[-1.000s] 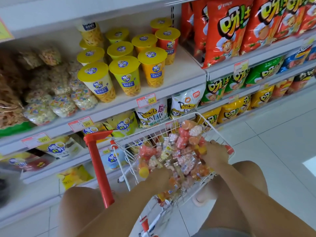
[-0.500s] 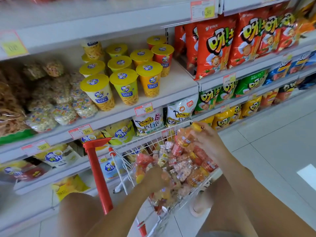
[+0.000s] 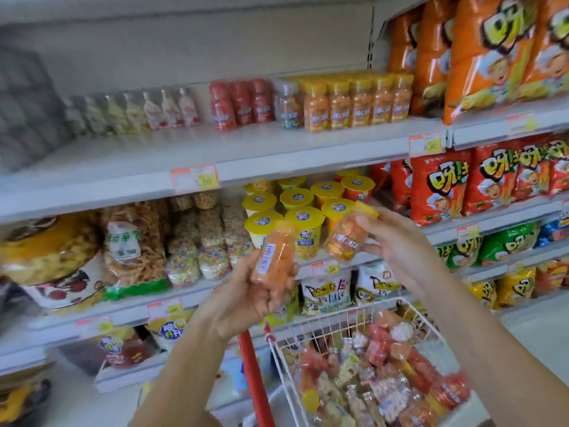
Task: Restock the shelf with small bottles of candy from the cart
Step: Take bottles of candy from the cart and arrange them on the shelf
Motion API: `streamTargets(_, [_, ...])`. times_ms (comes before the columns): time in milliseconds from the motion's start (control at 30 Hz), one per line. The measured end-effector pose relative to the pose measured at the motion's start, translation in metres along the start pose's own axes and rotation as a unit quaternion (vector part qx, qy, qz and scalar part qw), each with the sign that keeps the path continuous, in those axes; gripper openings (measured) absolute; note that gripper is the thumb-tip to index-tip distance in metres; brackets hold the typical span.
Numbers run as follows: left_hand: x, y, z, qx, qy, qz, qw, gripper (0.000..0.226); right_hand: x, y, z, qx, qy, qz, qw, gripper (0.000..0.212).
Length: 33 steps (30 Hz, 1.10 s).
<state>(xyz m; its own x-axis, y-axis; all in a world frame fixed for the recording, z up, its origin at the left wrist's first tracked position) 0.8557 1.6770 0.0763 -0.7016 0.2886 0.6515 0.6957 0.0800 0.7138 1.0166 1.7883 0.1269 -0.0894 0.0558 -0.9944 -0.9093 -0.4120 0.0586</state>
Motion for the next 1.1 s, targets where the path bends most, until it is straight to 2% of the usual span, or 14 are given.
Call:
streamTargets(100, [0.063,0.009,-0.026,-0.017,0.108,0.068,0.992,0.065,-0.057,0.038,0.008,-0.028,-0.063,0.004,0.998,0.028])
streamTargets(167, [0.105,0.017,-0.045,-0.004,0.19,0.145,0.971,0.073,-0.09,0.062,0.012,-0.038,-0.102,0.011,0.994,0.034])
streamTargets(200, [0.124,0.021,-0.054,0.015,0.233,0.197,0.952,0.071,-0.103,0.074,0.014,-0.043,-0.119,0.013,0.992,0.036])
streamTargets(300, [0.181,0.019,-0.08,0.131,0.355,0.346,0.859,0.03,-0.13,0.106,0.023,-0.054,-0.155,0.01,0.986,0.037])
streamTargets(367, [0.215,0.014,-0.093,0.207,0.418,0.369,0.804,0.01,-0.141,0.122,0.036,-0.05,-0.174,0.0,0.983,0.03])
streamTargets(433, [0.242,0.011,-0.101,0.265,0.453,0.334,0.783,0.025,-0.149,0.133,0.053,-0.035,-0.193,-0.008,0.981,0.026])
streamTargets(500, [0.263,0.012,-0.102,0.309,0.457,0.338,0.762,0.025,-0.157,0.139,0.073,-0.013,-0.216,-0.022,0.976,0.026])
streamTargets(567, [0.281,0.013,-0.094,0.316,0.462,0.348,0.752,0.025,-0.162,0.138,0.094,0.014,-0.228,-0.037,0.973,0.03])
streamTargets(667, [0.293,0.017,-0.067,0.303,0.437,0.374,0.759,0.02,-0.165,0.128,0.123,0.06,-0.232,-0.098,0.966,0.043])
streamTargets(733, [0.297,0.026,-0.043,0.284,0.415,0.405,0.764,0.023,-0.165,0.121,0.137,0.074,-0.231,-0.135,0.961,0.044])
streamTargets(833, [0.3,0.042,-0.015,0.299,0.39,0.476,0.729,0.035,-0.158,0.12,0.152,0.068,-0.225,-0.228,0.945,0.042])
streamTargets(933, [0.295,0.05,0.021,0.305,0.349,0.505,0.728,0.038,-0.153,0.116,0.159,0.068,-0.211,-0.305,0.926,0.048])
streamTargets(1000, [0.287,0.06,0.039,0.301,0.315,0.552,0.711,0.038,-0.153,0.113,0.161,0.063,-0.2,-0.329,0.921,0.051])
streamTargets(1100, [0.277,0.07,0.06,0.286,0.271,0.624,0.675,0.047,-0.145,0.124,0.162,0.003,-0.167,-0.39,0.905,0.052])
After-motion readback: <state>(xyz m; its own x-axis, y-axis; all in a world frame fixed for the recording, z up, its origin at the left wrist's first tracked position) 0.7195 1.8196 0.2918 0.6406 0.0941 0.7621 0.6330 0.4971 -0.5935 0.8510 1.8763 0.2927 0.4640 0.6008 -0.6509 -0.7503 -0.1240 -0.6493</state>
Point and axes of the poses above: each hand's wrist, its own z-axis towards the middle knuckle, its own y-axis out of the palm, x = y × z, the point moved 10 cm from there along z, towards the middle knuckle, and after that the axes turned 5 degrees about -z, right-handed, at the moved point
